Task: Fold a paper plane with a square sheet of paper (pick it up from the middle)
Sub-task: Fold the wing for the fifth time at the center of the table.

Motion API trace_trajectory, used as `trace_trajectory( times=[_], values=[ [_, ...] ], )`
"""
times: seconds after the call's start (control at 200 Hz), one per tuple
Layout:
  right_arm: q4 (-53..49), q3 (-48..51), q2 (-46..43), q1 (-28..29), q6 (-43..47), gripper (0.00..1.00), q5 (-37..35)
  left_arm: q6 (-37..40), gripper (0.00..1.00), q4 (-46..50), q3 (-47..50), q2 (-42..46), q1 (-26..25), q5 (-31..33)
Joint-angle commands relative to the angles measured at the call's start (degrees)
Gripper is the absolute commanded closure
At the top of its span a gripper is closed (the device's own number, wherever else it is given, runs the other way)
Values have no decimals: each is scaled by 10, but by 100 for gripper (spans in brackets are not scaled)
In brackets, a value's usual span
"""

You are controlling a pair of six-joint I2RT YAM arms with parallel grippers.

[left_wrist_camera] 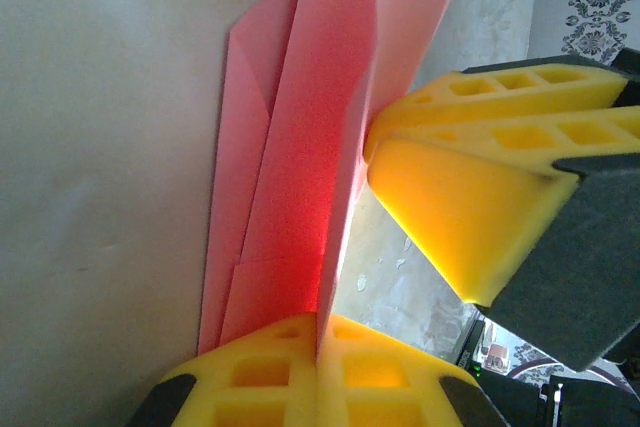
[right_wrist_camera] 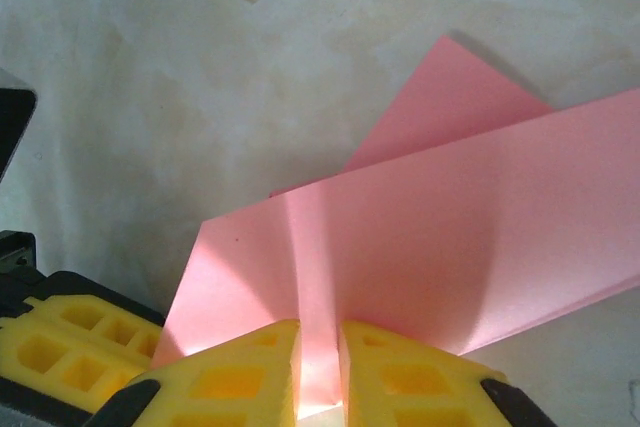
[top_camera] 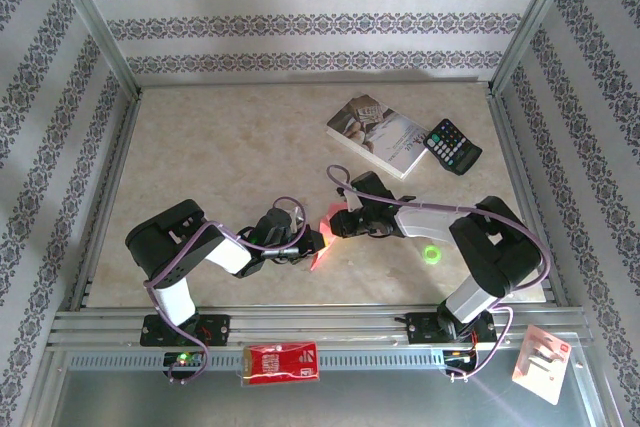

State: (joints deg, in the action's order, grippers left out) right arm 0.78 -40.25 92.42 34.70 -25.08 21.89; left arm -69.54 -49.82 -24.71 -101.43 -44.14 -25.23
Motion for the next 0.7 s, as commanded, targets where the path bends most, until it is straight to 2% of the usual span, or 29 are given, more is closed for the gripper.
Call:
trace_trajectory(
  times=[0.0, 0.694],
  values=[
    [16, -18, 15, -8, 11, 81, -10, -7, 100, 23, 13, -7, 8, 16],
    [25, -35, 57, -29, 27, 82, -7, -12, 100, 26, 18, -11, 8, 18]
  ],
)
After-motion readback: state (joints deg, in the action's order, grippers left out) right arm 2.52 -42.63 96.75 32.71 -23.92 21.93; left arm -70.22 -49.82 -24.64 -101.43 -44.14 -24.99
